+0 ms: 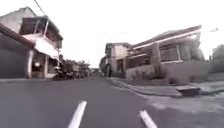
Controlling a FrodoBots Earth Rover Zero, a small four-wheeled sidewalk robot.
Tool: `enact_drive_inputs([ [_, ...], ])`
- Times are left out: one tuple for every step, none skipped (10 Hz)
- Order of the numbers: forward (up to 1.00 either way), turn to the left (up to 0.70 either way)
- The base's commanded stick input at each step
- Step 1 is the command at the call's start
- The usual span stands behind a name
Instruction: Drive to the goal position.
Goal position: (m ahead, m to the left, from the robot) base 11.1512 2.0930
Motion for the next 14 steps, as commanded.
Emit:
enact_drive_inputs([
  [1.00,0.00],
  [1.00,0.00],
  [1.00,0.00],
  [1.00,0.00],
  [1.00,0.00],
  [1.00,0.00],
  [1.00,0.00],
  [1.00,0.00],
  [1.00,0.00],
  [1.00,0.00],
  [1.00,0.00],
  [1.00,0.00],
  [1.00,0.00],
  [1.00,0.00],
])
